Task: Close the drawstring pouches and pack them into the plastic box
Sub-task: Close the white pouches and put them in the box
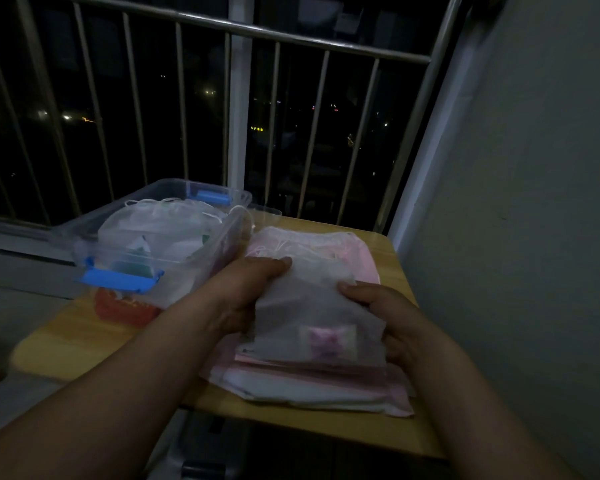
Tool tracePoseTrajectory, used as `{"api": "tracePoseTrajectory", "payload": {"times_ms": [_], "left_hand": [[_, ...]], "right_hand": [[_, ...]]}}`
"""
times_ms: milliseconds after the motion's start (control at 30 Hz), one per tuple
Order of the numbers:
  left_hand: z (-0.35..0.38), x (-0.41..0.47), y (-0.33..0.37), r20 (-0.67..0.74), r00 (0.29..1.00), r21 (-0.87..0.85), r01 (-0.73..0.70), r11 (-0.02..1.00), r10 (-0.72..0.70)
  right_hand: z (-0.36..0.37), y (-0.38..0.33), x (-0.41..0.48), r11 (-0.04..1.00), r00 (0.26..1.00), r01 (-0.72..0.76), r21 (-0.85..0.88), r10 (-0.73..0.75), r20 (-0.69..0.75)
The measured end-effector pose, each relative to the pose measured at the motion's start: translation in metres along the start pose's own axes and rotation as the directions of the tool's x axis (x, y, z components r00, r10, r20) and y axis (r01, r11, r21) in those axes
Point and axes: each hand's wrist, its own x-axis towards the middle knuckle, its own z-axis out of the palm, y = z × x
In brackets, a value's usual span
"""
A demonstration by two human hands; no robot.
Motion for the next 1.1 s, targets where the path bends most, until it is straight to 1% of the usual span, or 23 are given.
{"api": "tracePoseTrajectory", "payload": {"times_ms": [67, 100, 167, 233, 333, 400, 467, 567, 633, 733, 900, 1000, 1100], "left_hand": [[-0.005, 0.004, -0.001, -0.028, 0.999, 0.052, -0.043, 0.998, 0.045], [-0.007, 0.007, -0.003, -0.035, 0.997, 0.105, -0.067, 0.992, 0.071], [-0.009, 0.009, -0.007, -0.042, 0.994, 0.205, -0.088, 0.975, 0.098], [-0.007, 0.009, -0.011, -0.051, 0.991, 0.213, -0.11, 0.971, 0.123], [-0.004, 0.015, -0.014, -0.093, 0.975, 0.159, -0.184, 0.97, 0.2], [-0.003, 0.016, -0.014, -0.116, 0.965, 0.162, -0.214, 0.963, 0.234], [-0.002, 0.016, -0.015, -0.1, 0.964, 0.181, -0.226, 0.957, 0.247], [-0.001, 0.015, -0.016, -0.1, 0.959, 0.171, -0.246, 0.954, 0.266], [0.001, 0.015, -0.015, -0.11, 0.961, 0.118, -0.239, 0.964, 0.252], [0.003, 0.017, -0.014, -0.11, 0.976, -0.015, -0.188, 0.982, 0.185], [0.001, 0.02, -0.012, -0.116, 0.988, -0.161, -0.122, 0.979, 0.104], [0.0, 0.022, -0.01, -0.102, 0.994, -0.327, -0.057, 0.943, 0.025], [-0.001, 0.023, -0.008, -0.083, 0.996, -0.43, -0.021, 0.903, -0.016]], "right_hand": [[0.001, -0.003, -0.001, 0.999, 0.999, -0.017, 0.03, 0.016, 0.039], [0.002, -0.001, 0.001, 1.0, 0.999, 0.012, 0.004, -0.013, 0.032], [-0.001, 0.007, 0.01, 0.99, 0.993, 0.114, -0.088, -0.115, -0.009], [-0.001, 0.015, 0.015, 0.976, 0.983, 0.166, -0.143, -0.175, -0.054], [-0.001, 0.02, 0.015, 0.962, 0.972, 0.201, -0.186, -0.22, -0.086], [0.001, 0.02, 0.016, 0.971, 0.973, 0.202, -0.13, -0.214, -0.09], [0.003, 0.018, 0.018, 0.977, 0.97, 0.206, -0.055, -0.211, -0.122], [0.005, 0.015, 0.02, 0.969, 0.954, 0.248, -0.015, -0.247, -0.169], [0.007, 0.013, 0.018, 0.968, 0.956, 0.245, 0.046, -0.234, -0.176], [0.006, 0.009, 0.018, 0.967, 0.966, 0.203, 0.153, -0.172, -0.193], [0.002, 0.008, 0.019, 0.953, 0.979, 0.137, 0.27, -0.089, -0.182], [0.0, 0.005, 0.016, 0.948, 0.978, 0.139, 0.287, -0.085, -0.191], [-0.001, 0.005, 0.017, 0.925, 0.975, 0.151, 0.349, -0.082, -0.205]]}}
